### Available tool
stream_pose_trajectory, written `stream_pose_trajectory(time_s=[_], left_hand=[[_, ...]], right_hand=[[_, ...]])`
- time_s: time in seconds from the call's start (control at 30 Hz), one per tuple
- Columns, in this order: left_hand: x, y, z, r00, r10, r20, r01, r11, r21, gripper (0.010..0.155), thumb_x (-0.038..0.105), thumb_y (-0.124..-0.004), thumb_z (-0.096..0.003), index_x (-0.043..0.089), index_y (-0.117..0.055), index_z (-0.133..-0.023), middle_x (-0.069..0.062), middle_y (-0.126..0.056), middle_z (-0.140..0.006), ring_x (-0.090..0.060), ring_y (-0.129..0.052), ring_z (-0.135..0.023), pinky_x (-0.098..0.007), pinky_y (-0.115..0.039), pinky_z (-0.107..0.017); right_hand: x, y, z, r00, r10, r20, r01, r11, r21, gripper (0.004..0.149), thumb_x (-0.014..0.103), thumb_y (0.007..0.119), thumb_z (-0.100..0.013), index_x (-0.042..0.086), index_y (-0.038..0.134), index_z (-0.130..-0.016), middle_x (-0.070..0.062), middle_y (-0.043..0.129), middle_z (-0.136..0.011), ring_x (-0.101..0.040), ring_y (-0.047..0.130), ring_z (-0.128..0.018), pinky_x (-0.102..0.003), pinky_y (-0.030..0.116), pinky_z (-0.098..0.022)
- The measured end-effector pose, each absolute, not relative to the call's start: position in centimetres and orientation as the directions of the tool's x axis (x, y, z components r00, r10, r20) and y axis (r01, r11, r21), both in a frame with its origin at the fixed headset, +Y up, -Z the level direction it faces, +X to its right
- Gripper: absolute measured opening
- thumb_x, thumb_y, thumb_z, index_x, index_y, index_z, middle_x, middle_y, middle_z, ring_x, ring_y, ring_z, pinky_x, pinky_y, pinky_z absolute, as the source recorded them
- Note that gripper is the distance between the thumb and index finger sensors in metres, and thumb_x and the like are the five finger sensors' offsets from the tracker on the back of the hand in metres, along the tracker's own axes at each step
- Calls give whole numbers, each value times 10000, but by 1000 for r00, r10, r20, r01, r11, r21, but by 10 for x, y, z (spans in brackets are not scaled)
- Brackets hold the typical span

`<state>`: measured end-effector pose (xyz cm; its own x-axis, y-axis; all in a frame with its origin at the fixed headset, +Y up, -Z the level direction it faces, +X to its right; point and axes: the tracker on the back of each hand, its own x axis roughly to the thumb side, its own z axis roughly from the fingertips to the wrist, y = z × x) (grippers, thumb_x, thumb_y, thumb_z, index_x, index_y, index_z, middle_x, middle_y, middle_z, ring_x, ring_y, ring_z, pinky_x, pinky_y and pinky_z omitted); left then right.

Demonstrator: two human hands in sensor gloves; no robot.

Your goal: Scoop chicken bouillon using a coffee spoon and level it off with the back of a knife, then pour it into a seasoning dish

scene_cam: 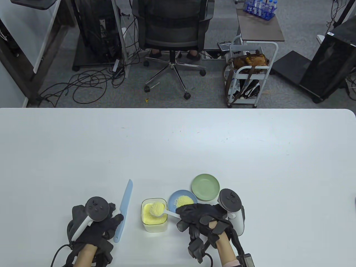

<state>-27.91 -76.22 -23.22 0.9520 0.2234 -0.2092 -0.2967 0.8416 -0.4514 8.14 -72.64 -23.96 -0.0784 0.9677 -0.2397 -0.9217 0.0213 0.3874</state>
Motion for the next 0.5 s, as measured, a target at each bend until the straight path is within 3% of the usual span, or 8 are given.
stream_pose_trajectory(time_s=[0.27, 0.5], left_hand=[[-273, -769, -234, 974, 128, -188, -196, 890, -411, 768, 545, -879, -366, 82, -654, -936, -90, -880, -649, -174, -950, -414, -253, -771, -308], [-263, -770, -232, 982, 117, -150, -167, 910, -380, 692, 539, -893, -363, 74, -733, -851, -59, -927, -562, -161, -975, -336, -251, -790, -260]], right_hand=[[84, -726, -239, -76, 969, -237, -926, 20, 377, 391, 134, 799, -363, -132, 788, -650, -312, 941, -286, 41, 905, 120, -276, 881, 107], [83, -726, -239, -81, 967, -243, -925, 18, 380, 392, 135, 798, -366, -132, 786, -652, -311, 941, -289, 41, 905, 119, -276, 882, 105]])
